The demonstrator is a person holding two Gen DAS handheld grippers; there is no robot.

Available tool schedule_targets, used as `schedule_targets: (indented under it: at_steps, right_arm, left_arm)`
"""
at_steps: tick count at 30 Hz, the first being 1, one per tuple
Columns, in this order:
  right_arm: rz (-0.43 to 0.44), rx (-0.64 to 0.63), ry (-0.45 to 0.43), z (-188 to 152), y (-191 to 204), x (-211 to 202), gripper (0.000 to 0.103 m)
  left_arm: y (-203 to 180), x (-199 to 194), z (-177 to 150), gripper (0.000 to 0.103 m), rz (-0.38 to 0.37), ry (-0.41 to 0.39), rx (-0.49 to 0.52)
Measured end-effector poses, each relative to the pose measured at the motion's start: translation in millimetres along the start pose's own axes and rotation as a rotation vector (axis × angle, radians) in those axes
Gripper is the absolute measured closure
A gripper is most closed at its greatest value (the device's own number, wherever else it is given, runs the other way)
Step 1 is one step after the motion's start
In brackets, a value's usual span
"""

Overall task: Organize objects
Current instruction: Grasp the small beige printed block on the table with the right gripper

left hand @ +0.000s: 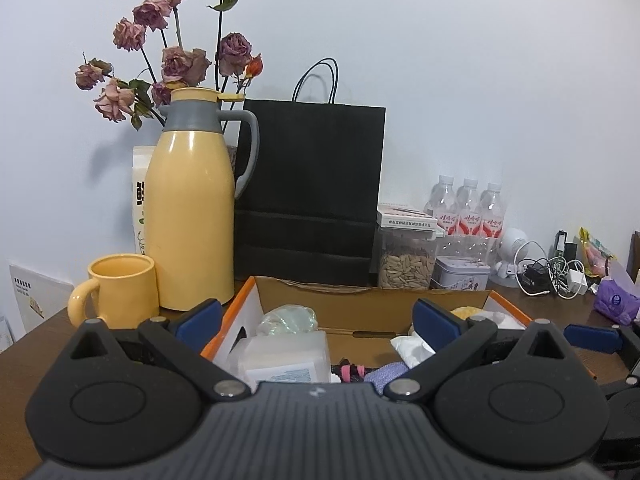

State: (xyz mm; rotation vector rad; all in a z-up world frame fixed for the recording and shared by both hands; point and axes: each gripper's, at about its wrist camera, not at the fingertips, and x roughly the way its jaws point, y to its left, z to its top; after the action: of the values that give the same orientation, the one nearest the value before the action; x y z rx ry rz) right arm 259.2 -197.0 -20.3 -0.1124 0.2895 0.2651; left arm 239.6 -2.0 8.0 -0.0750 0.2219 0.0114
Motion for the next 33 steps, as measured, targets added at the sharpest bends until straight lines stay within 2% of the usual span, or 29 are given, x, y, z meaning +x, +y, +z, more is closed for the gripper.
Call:
schedule_targets:
  at_steps: [7,13,19,25,33]
  right_arm:
    - [0.001,-0.015,-0.039,-4,0,-21,0.000]
    - [0.001,-0.028,-0.022,-13,2,-36,0.000]
    - [0.012,-0.039,0.002,-26,9,-54,0.000]
    - [0.067,-0.077,0.048,-33,26,-61,0.000]
    - [0.173,-0.088,0.116,-37,62,-57,0.002]
  left_arm:
    - [7,-18,-8,0.000,-0.006,0.018,0.018]
    - [19,-38,-18,0.000,-0.028,0.065,0.012]
    - [41,-62,-25,0.000,-0.016,0.105,-0.004]
    - [72,-80,-38,0.000,0.036,0.179,0.028]
    - [119,-94,-49,0.000,0.110,0.247,-0.004]
